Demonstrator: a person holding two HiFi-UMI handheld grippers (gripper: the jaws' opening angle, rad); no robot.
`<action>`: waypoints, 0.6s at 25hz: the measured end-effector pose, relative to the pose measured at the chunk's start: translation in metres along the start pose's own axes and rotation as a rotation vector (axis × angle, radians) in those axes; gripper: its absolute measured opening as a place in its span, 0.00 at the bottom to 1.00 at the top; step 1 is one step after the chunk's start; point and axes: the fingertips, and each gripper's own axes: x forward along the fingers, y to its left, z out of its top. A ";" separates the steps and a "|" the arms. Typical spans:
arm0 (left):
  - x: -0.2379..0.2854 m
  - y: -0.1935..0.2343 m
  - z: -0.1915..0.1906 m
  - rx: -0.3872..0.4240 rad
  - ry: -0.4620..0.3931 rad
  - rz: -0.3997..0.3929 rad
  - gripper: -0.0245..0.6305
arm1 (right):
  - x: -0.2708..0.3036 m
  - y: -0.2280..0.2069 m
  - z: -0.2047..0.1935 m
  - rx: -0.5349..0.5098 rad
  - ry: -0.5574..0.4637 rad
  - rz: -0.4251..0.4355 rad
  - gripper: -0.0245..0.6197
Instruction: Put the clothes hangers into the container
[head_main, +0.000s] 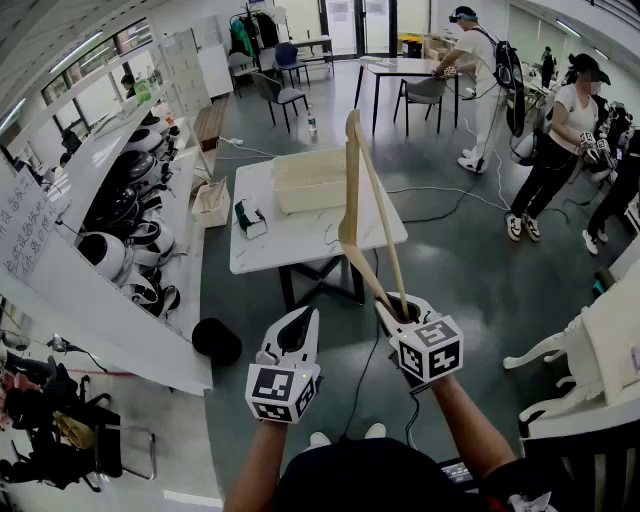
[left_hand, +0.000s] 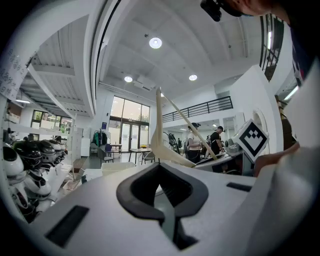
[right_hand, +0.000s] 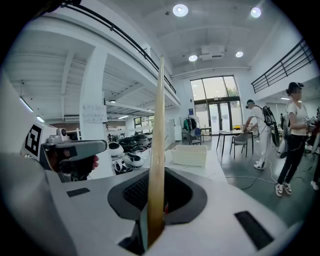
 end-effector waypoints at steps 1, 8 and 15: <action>0.000 -0.001 0.000 0.001 0.000 0.000 0.04 | 0.000 0.000 0.000 0.004 -0.002 0.001 0.14; 0.005 -0.001 0.000 0.004 0.003 0.008 0.04 | 0.002 -0.007 0.000 0.043 0.003 0.017 0.14; 0.008 -0.005 -0.001 -0.002 0.006 0.038 0.04 | -0.005 -0.016 -0.006 0.025 0.014 0.029 0.14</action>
